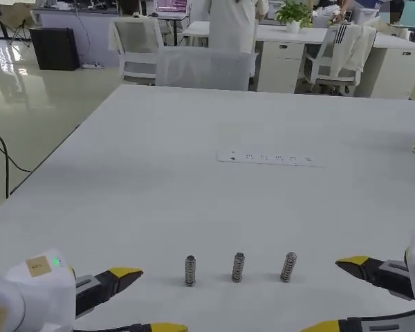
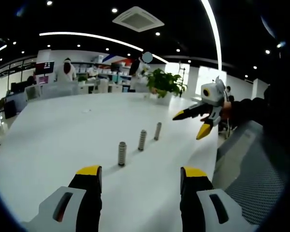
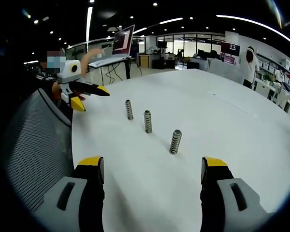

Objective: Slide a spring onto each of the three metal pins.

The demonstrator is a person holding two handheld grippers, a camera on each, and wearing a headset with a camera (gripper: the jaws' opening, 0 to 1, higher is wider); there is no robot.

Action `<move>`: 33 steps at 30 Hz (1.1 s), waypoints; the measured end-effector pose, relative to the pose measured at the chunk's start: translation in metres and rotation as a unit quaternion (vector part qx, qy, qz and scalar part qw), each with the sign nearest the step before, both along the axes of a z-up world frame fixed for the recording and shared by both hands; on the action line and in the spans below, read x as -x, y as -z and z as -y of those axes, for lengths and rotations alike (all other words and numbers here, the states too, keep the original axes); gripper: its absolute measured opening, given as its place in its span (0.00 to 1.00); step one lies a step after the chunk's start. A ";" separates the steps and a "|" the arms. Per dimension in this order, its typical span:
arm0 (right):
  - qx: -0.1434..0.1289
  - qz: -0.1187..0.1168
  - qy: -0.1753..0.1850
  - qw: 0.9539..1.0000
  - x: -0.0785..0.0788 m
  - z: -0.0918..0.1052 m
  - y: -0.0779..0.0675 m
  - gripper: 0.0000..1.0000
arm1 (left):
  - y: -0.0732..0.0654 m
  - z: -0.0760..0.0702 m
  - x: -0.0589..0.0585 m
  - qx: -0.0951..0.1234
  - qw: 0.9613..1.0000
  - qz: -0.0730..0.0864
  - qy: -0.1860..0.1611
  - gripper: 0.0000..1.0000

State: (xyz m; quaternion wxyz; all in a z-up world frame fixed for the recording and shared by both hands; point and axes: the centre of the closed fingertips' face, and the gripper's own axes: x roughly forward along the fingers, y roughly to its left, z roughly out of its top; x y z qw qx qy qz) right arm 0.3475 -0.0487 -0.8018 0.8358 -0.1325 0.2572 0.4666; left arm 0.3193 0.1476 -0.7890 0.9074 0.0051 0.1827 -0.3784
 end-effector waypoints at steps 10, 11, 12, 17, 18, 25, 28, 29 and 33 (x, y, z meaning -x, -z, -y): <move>-0.002 0.001 0.001 1.000 0.000 0.000 -0.001 0.83 | 0.000 0.001 0.000 -0.003 1.000 -0.001 0.000 0.61; -0.003 0.001 0.001 1.000 0.000 0.000 -0.001 0.83 | 0.000 0.001 0.000 -0.003 1.000 -0.001 0.000 0.61; -0.003 0.001 0.001 1.000 0.000 0.000 -0.001 0.83 | 0.000 0.001 0.000 -0.003 1.000 -0.001 0.000 0.60; -0.001 0.001 0.000 1.000 -0.001 0.001 0.000 0.82 | 0.000 0.001 0.000 -0.004 1.000 -0.002 0.000 0.60; -0.001 0.001 0.001 1.000 -0.001 0.001 0.000 0.82 | 0.000 0.001 0.000 -0.004 1.000 -0.002 0.000 0.60; 0.001 0.001 0.001 1.000 -0.001 0.001 0.000 0.82 | 0.000 0.002 0.000 -0.005 1.000 -0.003 0.003 0.60; 0.001 0.000 0.002 1.000 -0.001 0.001 0.000 0.82 | 0.001 0.002 0.000 -0.006 1.000 -0.003 0.005 0.60; 0.001 0.000 0.001 1.000 -0.001 0.001 0.000 0.82 | 0.001 0.002 0.000 -0.006 1.000 -0.003 0.005 0.60; 0.002 -0.001 0.001 1.000 -0.001 0.001 0.001 0.82 | 0.001 0.003 0.000 -0.006 1.000 -0.004 0.006 0.60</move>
